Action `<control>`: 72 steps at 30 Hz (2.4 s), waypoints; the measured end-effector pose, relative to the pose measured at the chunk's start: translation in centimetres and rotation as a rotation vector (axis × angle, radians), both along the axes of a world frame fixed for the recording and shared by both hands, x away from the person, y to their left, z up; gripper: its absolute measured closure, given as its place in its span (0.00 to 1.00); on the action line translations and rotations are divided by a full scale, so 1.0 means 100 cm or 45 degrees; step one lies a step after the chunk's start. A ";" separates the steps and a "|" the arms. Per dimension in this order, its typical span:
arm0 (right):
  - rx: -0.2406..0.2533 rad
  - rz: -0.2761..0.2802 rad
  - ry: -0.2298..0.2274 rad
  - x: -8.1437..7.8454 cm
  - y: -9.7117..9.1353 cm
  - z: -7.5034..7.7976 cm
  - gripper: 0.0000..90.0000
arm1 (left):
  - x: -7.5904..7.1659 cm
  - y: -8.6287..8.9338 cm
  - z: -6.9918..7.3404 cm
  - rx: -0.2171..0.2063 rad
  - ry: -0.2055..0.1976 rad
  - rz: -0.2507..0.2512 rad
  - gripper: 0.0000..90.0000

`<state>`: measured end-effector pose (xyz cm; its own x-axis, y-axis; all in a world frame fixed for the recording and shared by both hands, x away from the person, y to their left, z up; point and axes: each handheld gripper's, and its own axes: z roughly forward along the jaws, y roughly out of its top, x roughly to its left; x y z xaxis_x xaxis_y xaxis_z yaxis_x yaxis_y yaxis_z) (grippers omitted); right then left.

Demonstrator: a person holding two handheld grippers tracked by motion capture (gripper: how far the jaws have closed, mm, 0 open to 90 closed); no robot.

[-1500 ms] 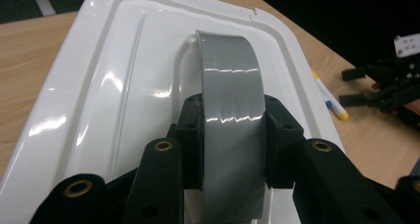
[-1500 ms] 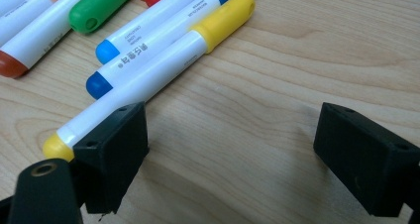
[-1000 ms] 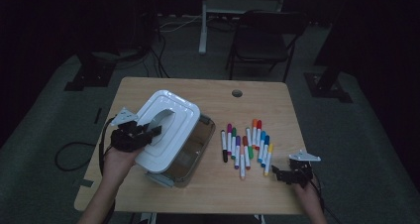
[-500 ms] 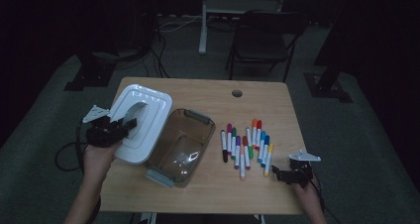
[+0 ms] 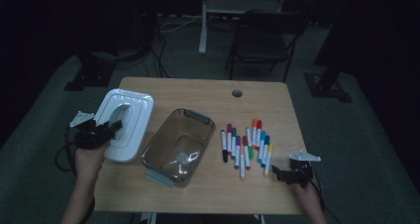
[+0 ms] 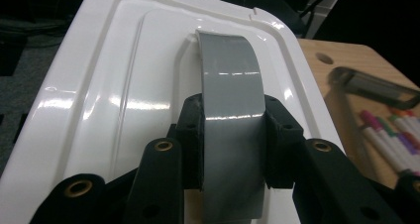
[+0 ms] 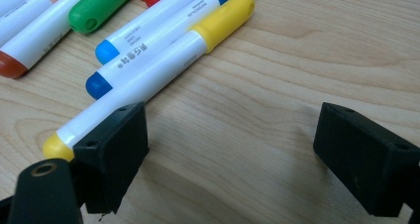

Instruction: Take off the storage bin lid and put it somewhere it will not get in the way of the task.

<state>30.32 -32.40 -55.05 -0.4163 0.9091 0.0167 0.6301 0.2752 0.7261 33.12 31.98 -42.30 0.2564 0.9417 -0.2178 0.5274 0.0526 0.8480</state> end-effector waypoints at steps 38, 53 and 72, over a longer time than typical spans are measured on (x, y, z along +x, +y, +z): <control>0.007 0.000 0.000 0.000 0.000 0.000 0.15 | 0.007 -0.011 -0.117 -0.074 0.176 0.078 0.75; 0.038 0.008 0.004 -0.001 -0.002 0.000 0.15 | 0.002 -0.004 -0.096 -0.003 0.099 0.060 0.35; 0.091 0.074 -0.162 0.001 0.029 0.052 0.15 | 0.012 -0.017 -0.071 0.093 0.054 -0.028 0.01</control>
<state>30.40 -29.53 -49.87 -0.4712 0.8817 0.0240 0.5164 0.2537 0.8179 34.31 30.24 -49.40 0.2690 0.9498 -0.1595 0.5631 -0.0208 0.8261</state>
